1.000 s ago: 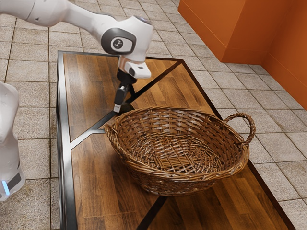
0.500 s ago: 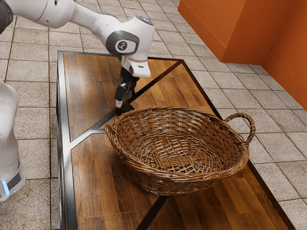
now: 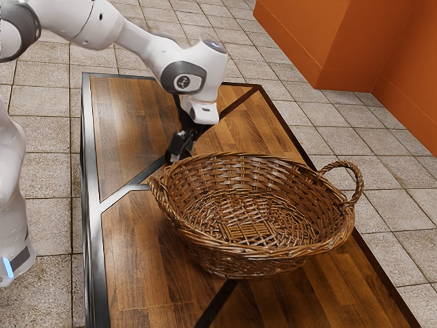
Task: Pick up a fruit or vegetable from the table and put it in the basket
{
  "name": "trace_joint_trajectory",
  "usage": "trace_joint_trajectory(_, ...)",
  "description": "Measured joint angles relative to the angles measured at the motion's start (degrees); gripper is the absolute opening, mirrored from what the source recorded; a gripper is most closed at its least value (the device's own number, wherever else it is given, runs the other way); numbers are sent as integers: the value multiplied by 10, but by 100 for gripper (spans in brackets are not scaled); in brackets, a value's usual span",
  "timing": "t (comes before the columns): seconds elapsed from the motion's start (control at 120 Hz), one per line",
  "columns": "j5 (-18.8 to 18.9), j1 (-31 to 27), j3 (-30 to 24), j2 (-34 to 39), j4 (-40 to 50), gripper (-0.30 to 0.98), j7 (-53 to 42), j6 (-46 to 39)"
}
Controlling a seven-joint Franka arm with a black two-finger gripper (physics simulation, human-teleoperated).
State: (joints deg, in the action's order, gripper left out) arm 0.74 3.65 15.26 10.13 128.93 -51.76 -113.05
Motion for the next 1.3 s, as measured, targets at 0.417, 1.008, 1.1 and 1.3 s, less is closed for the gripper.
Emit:
trace_joint_trajectory(0.417,-43,-15,3,-21,0,36,-18,-28)
trace_joint_trajectory(1.008,-113,57,-84,44,-145,32,-24,-60)
trace_joint_trajectory(1.1,-143,78,-108,41,-146,31,-23,-61)
trace_joint_trajectory(1.3,-202,101,-145,25,-146,32,-20,-66)
